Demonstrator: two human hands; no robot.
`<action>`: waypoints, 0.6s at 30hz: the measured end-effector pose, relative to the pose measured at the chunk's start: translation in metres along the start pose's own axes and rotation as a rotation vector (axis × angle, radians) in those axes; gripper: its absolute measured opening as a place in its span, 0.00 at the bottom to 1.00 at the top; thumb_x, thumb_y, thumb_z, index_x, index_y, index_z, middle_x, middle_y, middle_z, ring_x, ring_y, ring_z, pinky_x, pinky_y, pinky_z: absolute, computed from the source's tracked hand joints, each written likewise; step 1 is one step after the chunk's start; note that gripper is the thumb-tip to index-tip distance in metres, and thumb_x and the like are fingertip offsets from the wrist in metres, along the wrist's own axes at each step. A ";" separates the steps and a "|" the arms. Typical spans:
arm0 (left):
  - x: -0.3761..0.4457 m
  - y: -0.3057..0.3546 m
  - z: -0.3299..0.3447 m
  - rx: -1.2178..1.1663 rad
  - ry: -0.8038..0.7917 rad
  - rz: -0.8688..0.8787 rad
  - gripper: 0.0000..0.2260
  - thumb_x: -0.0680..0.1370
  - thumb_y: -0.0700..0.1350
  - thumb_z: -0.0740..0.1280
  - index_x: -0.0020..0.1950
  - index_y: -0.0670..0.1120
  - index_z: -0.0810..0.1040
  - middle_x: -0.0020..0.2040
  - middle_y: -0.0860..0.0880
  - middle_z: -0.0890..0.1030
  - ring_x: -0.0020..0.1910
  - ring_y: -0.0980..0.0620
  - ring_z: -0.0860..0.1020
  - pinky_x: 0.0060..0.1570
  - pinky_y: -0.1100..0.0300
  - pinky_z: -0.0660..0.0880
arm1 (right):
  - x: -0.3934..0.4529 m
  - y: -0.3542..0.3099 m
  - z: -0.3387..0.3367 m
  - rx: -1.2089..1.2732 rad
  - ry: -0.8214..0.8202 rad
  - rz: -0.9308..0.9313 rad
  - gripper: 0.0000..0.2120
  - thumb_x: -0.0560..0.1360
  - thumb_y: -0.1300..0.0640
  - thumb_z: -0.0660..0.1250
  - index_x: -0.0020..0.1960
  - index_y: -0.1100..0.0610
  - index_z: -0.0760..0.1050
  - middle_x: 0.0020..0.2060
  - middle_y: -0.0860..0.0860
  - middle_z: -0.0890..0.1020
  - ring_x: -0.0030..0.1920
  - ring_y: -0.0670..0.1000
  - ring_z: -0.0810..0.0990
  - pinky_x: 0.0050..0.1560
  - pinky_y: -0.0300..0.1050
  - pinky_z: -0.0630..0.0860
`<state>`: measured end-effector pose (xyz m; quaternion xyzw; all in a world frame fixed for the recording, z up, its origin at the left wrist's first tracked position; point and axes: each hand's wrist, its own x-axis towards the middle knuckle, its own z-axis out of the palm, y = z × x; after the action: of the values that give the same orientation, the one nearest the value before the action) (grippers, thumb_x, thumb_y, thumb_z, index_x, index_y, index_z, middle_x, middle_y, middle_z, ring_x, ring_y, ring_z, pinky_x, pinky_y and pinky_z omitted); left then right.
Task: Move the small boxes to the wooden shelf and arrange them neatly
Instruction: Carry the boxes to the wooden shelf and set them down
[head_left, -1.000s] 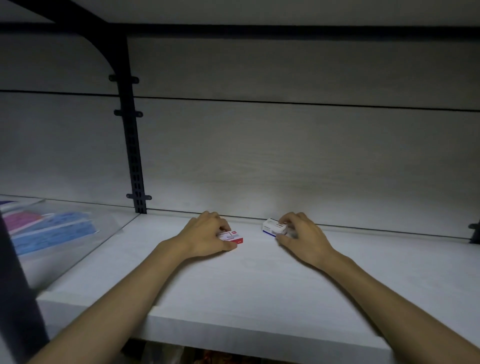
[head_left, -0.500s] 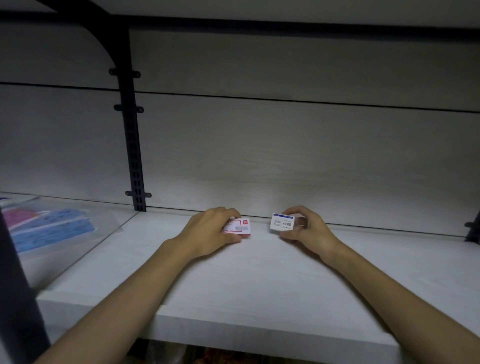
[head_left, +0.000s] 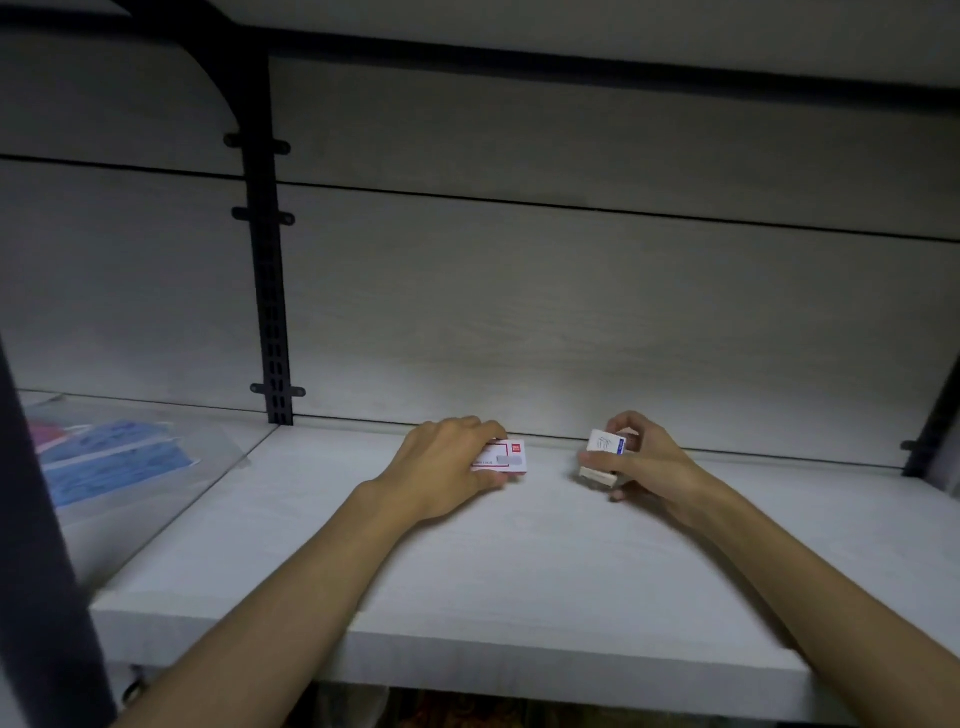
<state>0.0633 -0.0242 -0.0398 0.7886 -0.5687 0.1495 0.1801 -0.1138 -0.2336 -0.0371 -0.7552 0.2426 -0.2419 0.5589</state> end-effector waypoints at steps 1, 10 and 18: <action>0.000 0.001 0.000 0.004 -0.003 0.010 0.20 0.78 0.64 0.65 0.66 0.56 0.73 0.56 0.55 0.78 0.54 0.50 0.77 0.45 0.57 0.66 | -0.001 -0.001 -0.001 0.004 0.007 0.004 0.22 0.67 0.60 0.81 0.54 0.58 0.73 0.41 0.56 0.80 0.35 0.57 0.79 0.30 0.44 0.78; 0.005 0.020 -0.007 -0.162 0.010 0.082 0.17 0.76 0.63 0.67 0.61 0.58 0.75 0.51 0.59 0.78 0.48 0.55 0.76 0.45 0.57 0.72 | -0.049 -0.023 -0.033 0.009 0.062 0.057 0.12 0.78 0.43 0.68 0.49 0.51 0.81 0.36 0.45 0.80 0.35 0.45 0.78 0.30 0.36 0.68; 0.012 0.120 -0.016 -0.315 0.027 0.136 0.16 0.72 0.63 0.72 0.58 0.60 0.78 0.49 0.63 0.82 0.46 0.60 0.78 0.48 0.56 0.77 | -0.127 -0.011 -0.102 0.497 0.011 0.094 0.12 0.77 0.68 0.65 0.60 0.62 0.76 0.49 0.60 0.83 0.43 0.55 0.86 0.41 0.43 0.84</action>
<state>-0.0482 -0.0615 -0.0068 0.7081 -0.6348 0.0809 0.2985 -0.2747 -0.2246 -0.0117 -0.5811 0.2138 -0.2720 0.7367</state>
